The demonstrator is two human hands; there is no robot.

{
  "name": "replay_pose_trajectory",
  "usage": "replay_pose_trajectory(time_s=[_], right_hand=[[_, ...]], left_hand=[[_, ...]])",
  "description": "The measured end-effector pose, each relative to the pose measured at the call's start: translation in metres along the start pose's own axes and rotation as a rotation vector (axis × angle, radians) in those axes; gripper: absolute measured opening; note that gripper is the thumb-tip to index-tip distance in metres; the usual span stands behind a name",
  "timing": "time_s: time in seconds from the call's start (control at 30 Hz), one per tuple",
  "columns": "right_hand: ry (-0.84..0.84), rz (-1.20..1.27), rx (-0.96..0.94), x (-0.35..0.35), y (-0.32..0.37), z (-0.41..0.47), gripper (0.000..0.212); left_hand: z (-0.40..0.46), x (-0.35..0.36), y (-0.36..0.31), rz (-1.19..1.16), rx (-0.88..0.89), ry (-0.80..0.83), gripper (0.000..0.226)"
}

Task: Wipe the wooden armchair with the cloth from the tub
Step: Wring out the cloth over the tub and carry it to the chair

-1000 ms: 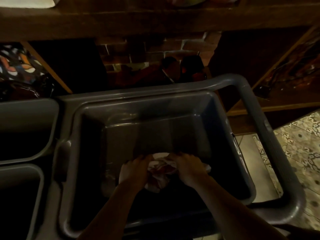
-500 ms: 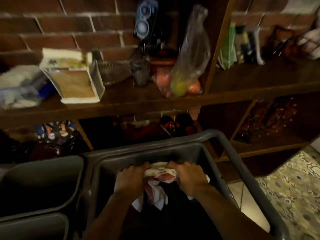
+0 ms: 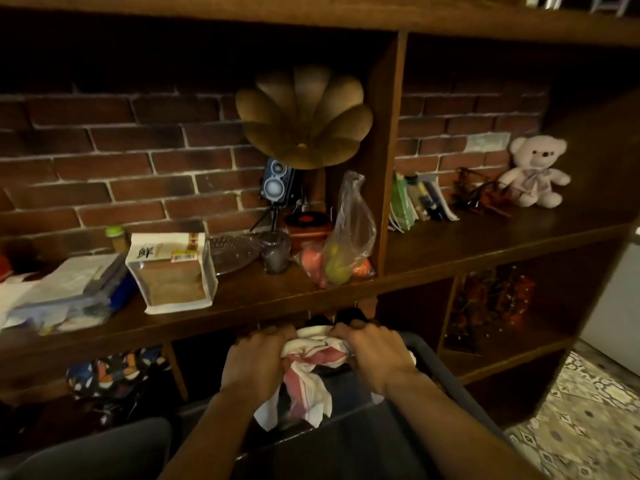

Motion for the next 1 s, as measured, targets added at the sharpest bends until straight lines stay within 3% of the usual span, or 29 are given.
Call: replay_pose_trajectory(time_s=[0.23, 0.43, 0.67, 1.0], right_hand=[[-0.068, -0.072, 0.108, -0.032, -0.031, -0.013, 0.061], [-0.091, -0.104, 0.228, -0.043, -0.087, -0.059, 0.056], [-0.056, -0.129, 0.433, -0.051, -0.2, -0.15, 0.065], [-0.08, -0.244, 0.767, -0.049, -0.368, -0.344, 0.051]], left_hand=[[0.026, -0.02, -0.04, -0.014, 0.118, -0.023, 0.027], [0.039, -0.001, -0.115, -0.024, 0.236, -0.017, 0.029], [0.057, 0.05, -0.252, -0.05, 0.415, 0.038, 0.028], [0.035, 0.15, -0.492, -0.191, 0.742, 0.153, 0.028]])
Point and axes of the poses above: each hand's wrist, its own z-axis towards the middle knuckle, its own x-axis out of the palm, y = z × x, the point moved 3 cm from there along z, towards the middle knuckle, and after that the axes turned 13 degrees about -z, right-handed, at the moved point
